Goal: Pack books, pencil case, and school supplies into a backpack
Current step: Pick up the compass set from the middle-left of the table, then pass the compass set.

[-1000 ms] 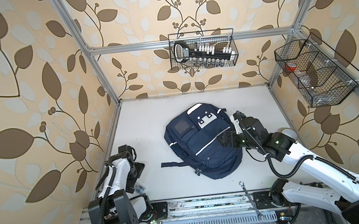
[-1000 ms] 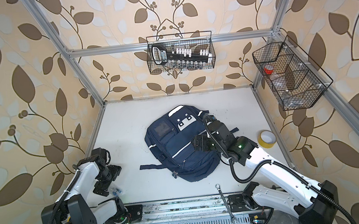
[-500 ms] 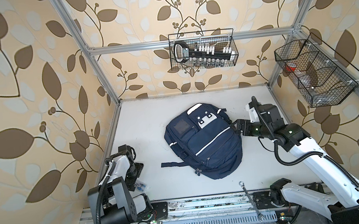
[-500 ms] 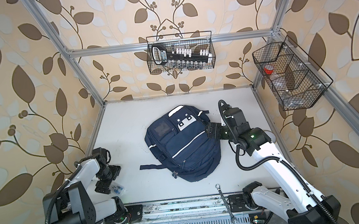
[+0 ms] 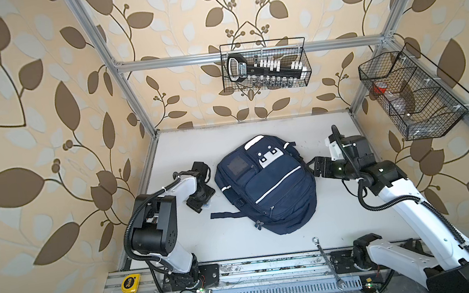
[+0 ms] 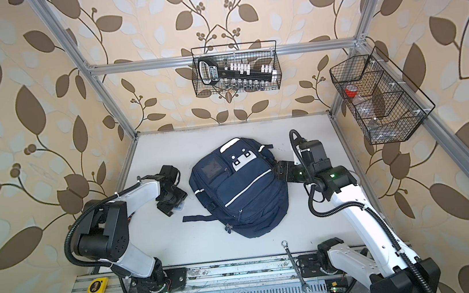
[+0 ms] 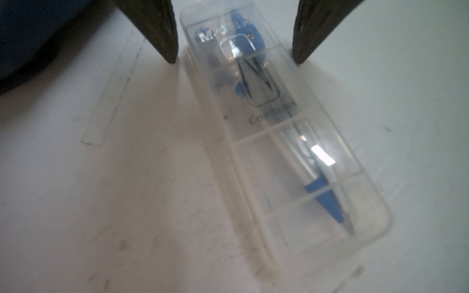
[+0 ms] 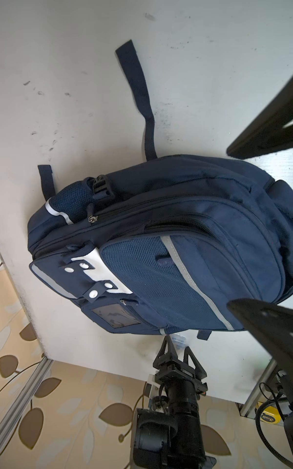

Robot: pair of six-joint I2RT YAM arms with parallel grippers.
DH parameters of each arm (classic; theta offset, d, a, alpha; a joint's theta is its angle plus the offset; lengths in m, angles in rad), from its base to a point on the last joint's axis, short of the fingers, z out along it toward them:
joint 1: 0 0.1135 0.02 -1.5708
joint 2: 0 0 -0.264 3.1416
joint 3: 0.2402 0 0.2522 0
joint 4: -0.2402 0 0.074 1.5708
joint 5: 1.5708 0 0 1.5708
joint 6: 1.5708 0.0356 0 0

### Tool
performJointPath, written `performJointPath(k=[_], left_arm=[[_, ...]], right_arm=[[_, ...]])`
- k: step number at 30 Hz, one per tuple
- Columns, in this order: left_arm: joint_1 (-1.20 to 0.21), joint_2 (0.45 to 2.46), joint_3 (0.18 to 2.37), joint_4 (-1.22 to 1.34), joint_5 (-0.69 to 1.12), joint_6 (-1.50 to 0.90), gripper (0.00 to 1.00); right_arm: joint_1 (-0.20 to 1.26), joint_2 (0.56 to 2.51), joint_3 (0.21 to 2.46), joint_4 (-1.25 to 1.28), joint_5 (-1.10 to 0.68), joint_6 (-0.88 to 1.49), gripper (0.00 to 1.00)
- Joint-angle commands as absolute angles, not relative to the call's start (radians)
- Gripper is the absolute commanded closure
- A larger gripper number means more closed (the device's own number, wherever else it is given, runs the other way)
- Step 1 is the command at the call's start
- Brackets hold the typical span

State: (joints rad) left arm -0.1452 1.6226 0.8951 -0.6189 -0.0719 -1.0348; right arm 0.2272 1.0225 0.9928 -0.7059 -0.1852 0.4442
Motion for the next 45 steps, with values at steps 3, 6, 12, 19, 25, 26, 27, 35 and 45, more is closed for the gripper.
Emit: performJointPath(k=[3,6,12,19,25,26,27,35,45], left_arm=[[-0.141,1.669,0.850,-0.656,-0.127,-1.132,0.35],[-0.140,1.645,0.833,-0.647,-0.163,-1.117,0.50],[-0.151,1.569,0.924,-0.760,-0.208,-0.979,0.60],[-0.299,1.271,1.005,-0.794,-0.197,-0.728,0.77],[-0.449,1.074,1.018,-0.682,0.074,-0.552,0.80],[-0.479,1.055,1.022,-0.661,0.113,-0.533,0.80],[-0.510,1.042,1.023,-0.629,0.165,-0.512,0.80],[-0.805,1.051,0.969,-0.353,0.276,-0.455,0.85],[-0.857,1.097,0.945,-0.293,0.291,-0.404,0.83]], right_arm=[[0.220,1.018,0.990,-0.695,-0.215,0.431,0.17],[0.221,1.016,0.990,-0.692,-0.237,0.437,0.23],[0.220,1.029,0.971,-0.646,-0.341,0.475,0.27],[0.351,0.941,0.929,-0.623,-0.440,0.562,0.24],[0.496,0.994,1.027,-0.509,-0.521,0.656,0.21],[0.496,1.017,1.058,-0.505,-0.524,0.664,0.21],[0.496,1.044,1.084,-0.494,-0.535,0.673,0.21],[0.559,1.177,1.105,-0.341,-0.549,0.772,0.20],[0.612,1.261,1.118,-0.416,-0.369,0.759,0.51]])
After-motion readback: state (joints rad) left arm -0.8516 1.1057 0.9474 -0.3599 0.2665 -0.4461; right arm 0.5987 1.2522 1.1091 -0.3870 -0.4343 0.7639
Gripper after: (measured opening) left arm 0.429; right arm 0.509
